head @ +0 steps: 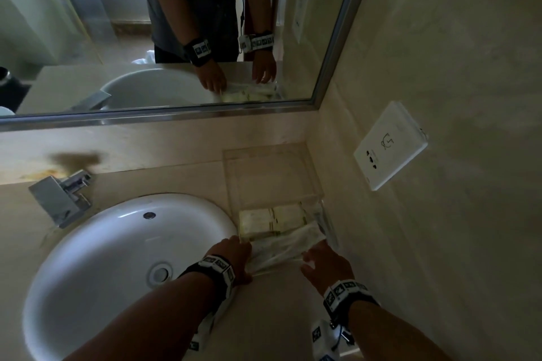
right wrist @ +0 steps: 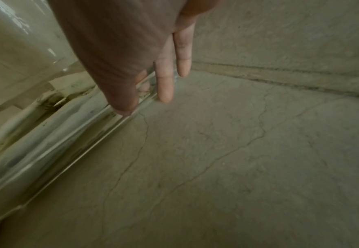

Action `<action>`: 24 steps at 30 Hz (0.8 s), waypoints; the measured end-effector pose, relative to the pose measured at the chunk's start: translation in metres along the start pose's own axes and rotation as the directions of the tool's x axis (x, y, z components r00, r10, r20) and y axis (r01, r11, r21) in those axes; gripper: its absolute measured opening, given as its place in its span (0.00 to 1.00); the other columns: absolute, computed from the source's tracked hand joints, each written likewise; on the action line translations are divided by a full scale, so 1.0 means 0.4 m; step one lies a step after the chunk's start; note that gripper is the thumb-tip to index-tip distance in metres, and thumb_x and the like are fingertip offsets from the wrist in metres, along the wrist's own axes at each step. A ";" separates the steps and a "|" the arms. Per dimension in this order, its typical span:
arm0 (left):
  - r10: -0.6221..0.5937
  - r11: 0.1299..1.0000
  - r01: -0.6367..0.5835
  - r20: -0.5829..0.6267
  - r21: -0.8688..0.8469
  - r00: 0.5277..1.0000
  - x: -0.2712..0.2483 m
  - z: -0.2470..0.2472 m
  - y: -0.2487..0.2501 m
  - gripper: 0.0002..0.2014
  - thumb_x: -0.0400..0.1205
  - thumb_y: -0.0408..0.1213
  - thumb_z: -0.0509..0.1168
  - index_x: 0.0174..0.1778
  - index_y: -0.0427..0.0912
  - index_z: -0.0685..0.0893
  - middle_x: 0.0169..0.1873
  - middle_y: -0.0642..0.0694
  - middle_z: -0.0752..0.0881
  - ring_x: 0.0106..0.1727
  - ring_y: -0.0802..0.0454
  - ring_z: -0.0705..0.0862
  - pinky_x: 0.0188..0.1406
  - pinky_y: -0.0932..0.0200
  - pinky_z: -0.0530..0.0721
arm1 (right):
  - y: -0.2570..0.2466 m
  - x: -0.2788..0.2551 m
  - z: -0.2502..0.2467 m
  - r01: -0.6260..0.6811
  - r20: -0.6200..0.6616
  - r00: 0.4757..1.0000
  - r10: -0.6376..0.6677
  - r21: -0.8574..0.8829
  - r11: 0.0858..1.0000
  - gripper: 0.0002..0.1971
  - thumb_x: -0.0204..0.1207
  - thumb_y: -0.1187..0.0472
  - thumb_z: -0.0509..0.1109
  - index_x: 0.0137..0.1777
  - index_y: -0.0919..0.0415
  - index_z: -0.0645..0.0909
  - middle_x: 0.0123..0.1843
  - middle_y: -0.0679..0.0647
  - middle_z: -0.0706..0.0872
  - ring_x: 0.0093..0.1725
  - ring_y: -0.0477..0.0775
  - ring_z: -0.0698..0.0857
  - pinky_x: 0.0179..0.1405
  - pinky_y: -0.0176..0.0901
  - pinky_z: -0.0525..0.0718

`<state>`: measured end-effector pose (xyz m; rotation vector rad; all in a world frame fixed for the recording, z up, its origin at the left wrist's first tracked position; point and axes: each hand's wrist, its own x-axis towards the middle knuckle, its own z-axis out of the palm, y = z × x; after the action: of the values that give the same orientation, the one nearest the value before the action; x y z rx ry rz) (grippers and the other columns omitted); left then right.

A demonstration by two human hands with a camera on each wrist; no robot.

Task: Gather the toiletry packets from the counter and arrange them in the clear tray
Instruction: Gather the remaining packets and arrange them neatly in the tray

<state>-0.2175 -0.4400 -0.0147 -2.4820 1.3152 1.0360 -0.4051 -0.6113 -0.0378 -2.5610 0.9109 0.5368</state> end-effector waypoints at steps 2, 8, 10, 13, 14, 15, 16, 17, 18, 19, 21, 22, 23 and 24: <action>0.003 1.000 -0.003 -0.004 -0.016 1.000 0.001 0.000 0.004 0.29 0.76 0.58 0.69 0.71 0.48 0.76 0.65 0.42 0.75 0.64 0.41 0.78 0.62 0.49 0.81 | 0.006 0.005 0.003 0.018 0.004 1.000 -0.018 0.000 1.000 0.19 0.85 0.46 0.59 0.73 0.47 0.77 0.82 0.45 0.66 0.71 0.43 0.76 0.61 0.31 0.72; -0.012 1.000 0.012 0.006 -0.025 1.000 -0.002 0.001 0.009 0.24 0.77 0.57 0.69 0.66 0.48 0.80 0.64 0.41 0.75 0.63 0.42 0.79 0.61 0.52 0.81 | -0.008 -0.008 -0.007 0.032 -0.015 0.999 -0.032 0.024 0.999 0.17 0.86 0.49 0.59 0.70 0.52 0.80 0.80 0.48 0.68 0.68 0.45 0.79 0.61 0.33 0.74; -0.012 0.999 0.012 0.000 -0.037 1.000 -0.002 0.002 0.009 0.24 0.77 0.56 0.69 0.65 0.48 0.81 0.64 0.42 0.75 0.63 0.43 0.79 0.60 0.53 0.81 | -0.015 -0.014 -0.016 0.004 -0.008 1.000 -0.004 0.017 1.000 0.18 0.86 0.48 0.59 0.70 0.51 0.80 0.83 0.48 0.65 0.69 0.47 0.78 0.63 0.39 0.75; -0.017 0.998 0.016 -0.006 -0.054 1.000 -0.003 0.006 0.007 0.22 0.78 0.56 0.69 0.64 0.49 0.82 0.64 0.43 0.75 0.63 0.44 0.79 0.60 0.55 0.80 | -0.011 -0.014 -0.014 0.000 0.014 1.000 0.000 0.019 1.000 0.20 0.87 0.49 0.57 0.76 0.51 0.75 0.85 0.48 0.61 0.74 0.48 0.75 0.68 0.40 0.73; -0.018 0.998 0.017 -0.009 -0.062 1.000 -0.004 0.007 0.007 0.22 0.78 0.56 0.69 0.64 0.49 0.82 0.64 0.43 0.75 0.63 0.45 0.79 0.60 0.55 0.79 | -0.012 -0.017 -0.016 -0.004 0.020 1.000 0.004 0.019 1.000 0.21 0.88 0.50 0.56 0.79 0.52 0.72 0.85 0.48 0.62 0.75 0.48 0.74 0.68 0.40 0.72; -0.017 0.997 0.016 -0.015 -0.070 1.000 -0.004 0.009 0.006 0.22 0.77 0.56 0.69 0.64 0.50 0.82 0.64 0.44 0.75 0.63 0.45 0.79 0.60 0.56 0.79 | -0.011 -0.016 -0.013 -0.004 0.011 1.000 0.004 0.020 1.000 0.21 0.88 0.51 0.56 0.80 0.52 0.70 0.84 0.48 0.63 0.75 0.48 0.74 0.68 0.40 0.73; -0.016 0.997 0.014 -0.021 -0.075 1.000 -0.005 0.010 0.006 0.21 0.77 0.56 0.70 0.63 0.50 0.82 0.63 0.44 0.75 0.63 0.45 0.79 0.60 0.56 0.79 | -0.009 -0.015 -0.014 -0.017 0.000 1.000 0.017 0.029 0.999 0.21 0.88 0.51 0.56 0.79 0.52 0.71 0.83 0.48 0.65 0.74 0.47 0.74 0.67 0.40 0.73; -0.016 0.997 0.014 -0.026 -0.080 1.000 -0.005 0.010 0.005 0.21 0.77 0.56 0.70 0.63 0.51 0.82 0.64 0.44 0.75 0.63 0.45 0.79 0.60 0.56 0.79 | -0.009 -0.014 -0.011 -0.016 -0.008 1.000 0.016 0.040 0.999 0.21 0.88 0.52 0.56 0.79 0.52 0.71 0.82 0.49 0.66 0.73 0.47 0.75 0.66 0.40 0.74; -0.018 0.996 0.016 -0.028 -0.084 0.999 -0.005 0.010 0.005 0.21 0.77 0.56 0.70 0.63 0.51 0.82 0.64 0.44 0.75 0.63 0.45 0.79 0.60 0.56 0.79 | -0.012 -0.014 -0.013 -0.015 -0.010 1.000 0.016 0.064 0.998 0.21 0.88 0.53 0.56 0.80 0.52 0.69 0.81 0.49 0.68 0.72 0.48 0.76 0.66 0.39 0.74; -0.021 0.996 0.018 -0.030 -0.089 0.999 -0.005 0.010 0.005 0.21 0.77 0.56 0.70 0.63 0.51 0.82 0.64 0.44 0.75 0.63 0.45 0.79 0.61 0.55 0.79 | -0.014 -0.011 -0.013 -0.012 0.013 1.000 0.010 0.112 0.994 0.22 0.88 0.55 0.57 0.81 0.52 0.66 0.79 0.51 0.71 0.72 0.49 0.77 0.66 0.39 0.75; -0.027 0.995 0.022 -0.041 -0.100 0.999 -0.006 0.005 0.004 0.21 0.77 0.56 0.70 0.63 0.51 0.82 0.64 0.45 0.75 0.63 0.45 0.79 0.62 0.55 0.80 | -0.022 -0.005 -0.017 0.023 0.041 0.999 -0.032 0.199 0.980 0.22 0.87 0.58 0.58 0.80 0.53 0.64 0.75 0.54 0.76 0.70 0.51 0.78 0.67 0.45 0.78; -0.029 0.994 0.024 -0.047 -0.107 0.998 -0.005 0.004 0.002 0.21 0.77 0.55 0.70 0.63 0.51 0.82 0.64 0.45 0.75 0.63 0.45 0.79 0.62 0.55 0.80 | -0.023 -0.002 -0.020 0.014 0.024 1.000 -0.019 0.206 0.978 0.21 0.86 0.57 0.60 0.78 0.53 0.69 0.73 0.55 0.78 0.69 0.54 0.79 0.66 0.49 0.79; -0.031 0.993 0.025 -0.051 -0.116 0.998 -0.004 0.005 0.001 0.21 0.77 0.55 0.70 0.63 0.52 0.83 0.64 0.45 0.75 0.63 0.45 0.79 0.62 0.55 0.80 | -0.021 0.003 -0.020 -0.013 -0.014 1.000 0.016 0.189 0.982 0.19 0.84 0.55 0.63 0.75 0.53 0.74 0.72 0.54 0.79 0.68 0.56 0.80 0.65 0.50 0.79; -0.031 0.992 0.025 -0.054 -0.123 0.998 -0.003 0.006 -0.001 0.20 0.77 0.55 0.70 0.63 0.52 0.83 0.64 0.45 0.75 0.63 0.45 0.79 0.62 0.55 0.80 | -0.021 0.007 -0.024 -0.056 -0.038 0.997 0.063 0.165 0.985 0.18 0.83 0.53 0.65 0.72 0.53 0.78 0.72 0.53 0.79 0.68 0.57 0.80 0.64 0.51 0.78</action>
<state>-0.2189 -0.4379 -0.0156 -2.6288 1.2640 1.0795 -0.3952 -0.6109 -0.0291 -2.4126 1.0051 0.4070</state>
